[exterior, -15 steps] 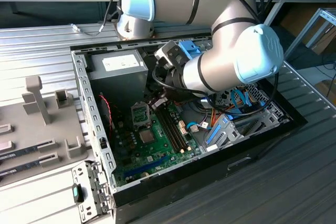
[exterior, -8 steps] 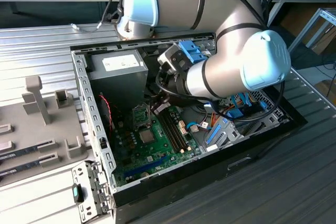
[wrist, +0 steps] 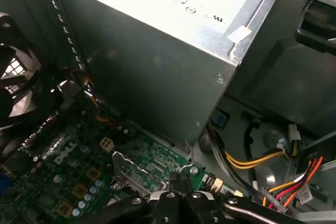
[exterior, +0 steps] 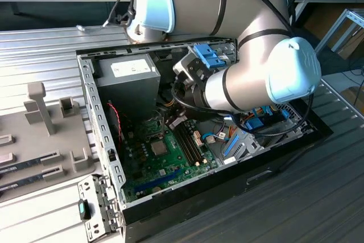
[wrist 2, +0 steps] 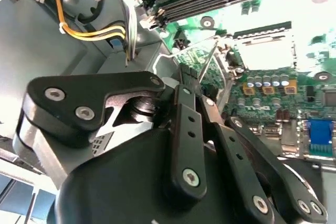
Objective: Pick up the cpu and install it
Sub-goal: 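Close the cpu cover, then install the first cpu locking lever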
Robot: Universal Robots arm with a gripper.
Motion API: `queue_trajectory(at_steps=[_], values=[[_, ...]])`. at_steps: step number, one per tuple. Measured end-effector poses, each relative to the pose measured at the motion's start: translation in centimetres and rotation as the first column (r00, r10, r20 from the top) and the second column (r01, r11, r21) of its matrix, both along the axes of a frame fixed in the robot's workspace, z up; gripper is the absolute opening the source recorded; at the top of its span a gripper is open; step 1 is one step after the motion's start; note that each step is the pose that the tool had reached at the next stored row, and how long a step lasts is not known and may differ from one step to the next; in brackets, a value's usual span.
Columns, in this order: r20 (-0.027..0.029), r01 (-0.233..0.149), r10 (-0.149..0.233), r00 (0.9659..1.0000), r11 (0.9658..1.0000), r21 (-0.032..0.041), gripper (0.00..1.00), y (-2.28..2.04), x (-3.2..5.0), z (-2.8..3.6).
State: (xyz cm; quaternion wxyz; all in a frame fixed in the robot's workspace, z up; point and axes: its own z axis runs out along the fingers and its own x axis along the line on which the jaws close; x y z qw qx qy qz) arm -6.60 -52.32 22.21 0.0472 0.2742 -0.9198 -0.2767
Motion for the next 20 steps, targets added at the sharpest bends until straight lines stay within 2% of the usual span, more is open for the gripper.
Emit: queue_trajectory(at_steps=[3, 5, 7, 9, 14, 20], values=[[0.0, -0.003, 0.003, 1.0, 1.0, 0.0001, 0.11, -1.02, 0.0, 0.0], [0.0, -0.004, 0.004, 1.0, 1.0, -0.0001, 0.11, -1.41, 0.0, 0.0], [0.0001, -0.004, 0.004, 1.0, 1.0, 0.0002, 0.11, -2.08, 0.0, -0.01], [0.0, -0.005, 0.005, 1.0, 1.0, 0.0001, 0.11, -2.26, -0.01, 0.0], [-0.0001, -0.005, 0.005, 1.0, 1.0, 0.0003, 0.11, -2.26, 0.0, 0.69], [-0.0075, -0.005, 0.005, 1.0, 1.0, 0.0016, 0.11, -0.64, 0.44, 0.61]])
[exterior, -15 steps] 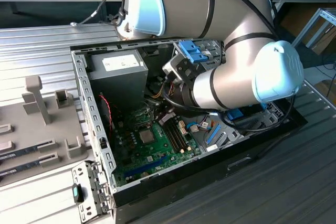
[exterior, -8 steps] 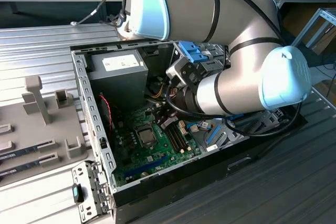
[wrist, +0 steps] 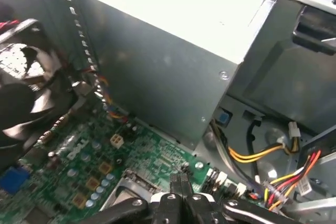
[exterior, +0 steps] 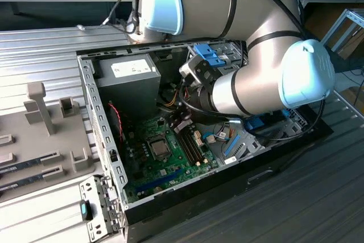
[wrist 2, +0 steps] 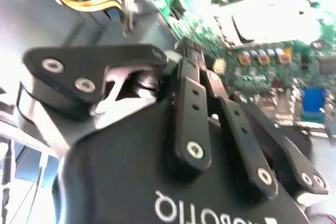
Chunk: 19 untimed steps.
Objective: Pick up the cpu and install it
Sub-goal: 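Install the first cpu locking lever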
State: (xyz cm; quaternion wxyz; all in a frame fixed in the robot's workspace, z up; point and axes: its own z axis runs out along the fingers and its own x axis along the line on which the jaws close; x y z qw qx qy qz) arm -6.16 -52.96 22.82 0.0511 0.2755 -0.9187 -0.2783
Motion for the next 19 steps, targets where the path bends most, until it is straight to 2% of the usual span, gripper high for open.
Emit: queue_trajectory(at_steps=[2, 5, 6, 10, 11, 12, 13, 15, 17, 19], values=[[-0.0006, 0.0, 0.0, 1.0, 1.0, -0.0006, 0.11, 0.23, 0.01, 0.05], [-0.0005, 0.0, 0.0, 1.0, 1.0, -0.0004, 0.11, 0.28, 0.0, 0.68], [-0.0006, 0.0, 0.0, 1.0, 1.0, -0.0005, 0.11, 0.36, 0.0, 1.17], [-0.0006, 0.0, 0.0, 1.0, 1.0, -0.001, 0.11, 0.51, 0.0, 2.22], [-0.0005, 0.0, 0.0, 1.0, 1.0, -0.0024, 0.11, 0.66, -0.01, 2.36], [-0.0006, 0.0, 0.0, 1.0, 1.0, -0.0049, 0.11, 0.89, 0.0, 2.4], [-0.0005, 0.0, 0.0, 1.0, 1.0, -0.0078, 0.11, 1.31, 0.0, 2.41], [-0.0006, 0.0, 0.0, 1.0, 0.9999, -0.0115, 0.11, 2.38, 0.0, 2.41], [-0.0006, -0.005, 0.005, 1.0, 0.9999, -0.0128, 0.11, 2.89, 0.0, 2.4], [-0.0007, -0.018, 0.018, 0.9998, 0.9997, -0.0148, 0.11, 3.12, 0.01, 2.39]])
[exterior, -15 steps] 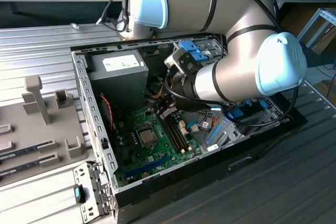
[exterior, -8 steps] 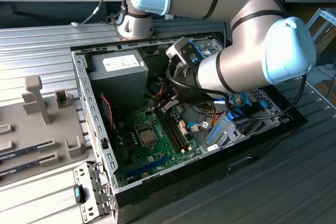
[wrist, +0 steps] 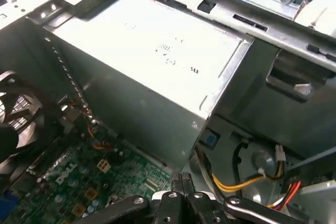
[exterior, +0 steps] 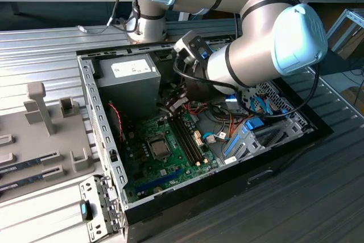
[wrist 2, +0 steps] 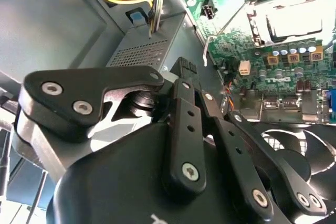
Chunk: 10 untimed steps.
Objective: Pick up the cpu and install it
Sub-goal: 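Install the first cpu locking lever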
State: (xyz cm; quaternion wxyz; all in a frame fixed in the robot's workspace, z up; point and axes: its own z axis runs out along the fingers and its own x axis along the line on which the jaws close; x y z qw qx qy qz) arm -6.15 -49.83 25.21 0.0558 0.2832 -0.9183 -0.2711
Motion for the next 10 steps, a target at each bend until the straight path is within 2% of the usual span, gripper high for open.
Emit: queue_trajectory(at_steps=[2, 5, 7, 10], values=[[0.0, -0.024, 0.024, 0.9997, 0.9997, -0.0042, 0.11, 0.04, -0.01, -0.08], [-0.0006, -0.059, 0.059, 0.9982, 0.9981, -0.0185, 0.11, 0.13, -0.01, -0.32], [-0.0016, -0.063, 0.063, 0.998, 0.9975, -0.0326, 0.11, 0.56, -0.01, -0.5], [-0.0032, -0.066, 0.066, 0.9978, 0.9961, -0.059, 0.11, 1.51, -0.01, -0.78]])
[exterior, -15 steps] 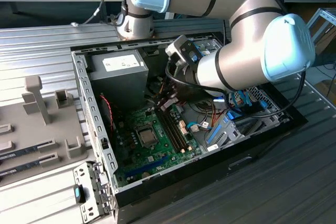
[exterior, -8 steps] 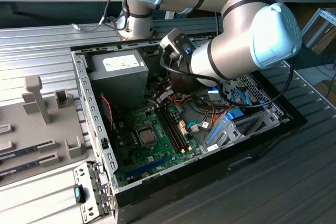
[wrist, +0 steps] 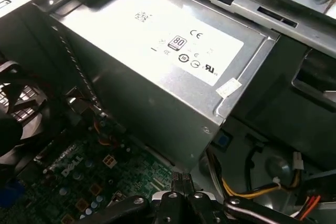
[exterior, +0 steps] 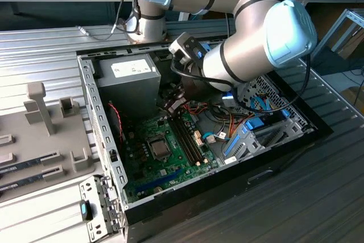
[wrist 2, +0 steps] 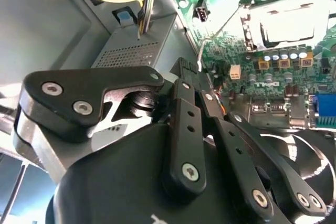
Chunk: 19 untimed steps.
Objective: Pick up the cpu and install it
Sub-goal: 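Install the first cpu locking lever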
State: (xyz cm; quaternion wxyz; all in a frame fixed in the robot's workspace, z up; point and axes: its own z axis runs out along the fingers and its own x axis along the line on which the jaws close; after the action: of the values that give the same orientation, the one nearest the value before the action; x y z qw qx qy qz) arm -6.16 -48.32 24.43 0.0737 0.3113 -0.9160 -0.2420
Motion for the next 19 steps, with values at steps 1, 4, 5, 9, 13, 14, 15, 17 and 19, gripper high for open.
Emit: queue_trajectory(at_steps=[1, 4, 5, 9, 13, 14, 15, 17, 19], values=[[0.0, -0.002, 0.002, 1.0, 1.0, -0.0073, 0.11, 0.21, 0.0, -0.08], [-0.0003, -0.012, 0.012, 0.9999, 0.9993, -0.0362, 0.11, 0.73, 0.0, -0.3], [-0.0003, -0.015, 0.015, 0.9999, 0.999, -0.0414, 0.11, 0.8, 0.0, -0.41], [-0.0009, -0.022, 0.022, 0.9998, 0.9973, -0.0702, 0.11, 0.8, -0.02, -0.45], [-0.0025, -0.028, 0.028, 0.9996, 0.9902, -0.1371, 0.11, 0.8, -0.02, -0.43], [-0.0034, -0.03, 0.03, 0.9995, 0.9859, -0.1644, 0.11, 0.8, -0.02, -0.43], [-0.0041, -0.033, 0.032, 0.9995, 0.9817, -0.1879, 0.11, 0.8, -0.02, -0.43], [-0.0057, -0.036, 0.036, 0.9993, 0.9712, -0.2354, 0.11, 0.79, -0.01, -0.43], [-0.0071, -0.038, 0.038, 0.9993, 0.9622, -0.2696, 0.11, 0.78, -0.02, -0.43]])
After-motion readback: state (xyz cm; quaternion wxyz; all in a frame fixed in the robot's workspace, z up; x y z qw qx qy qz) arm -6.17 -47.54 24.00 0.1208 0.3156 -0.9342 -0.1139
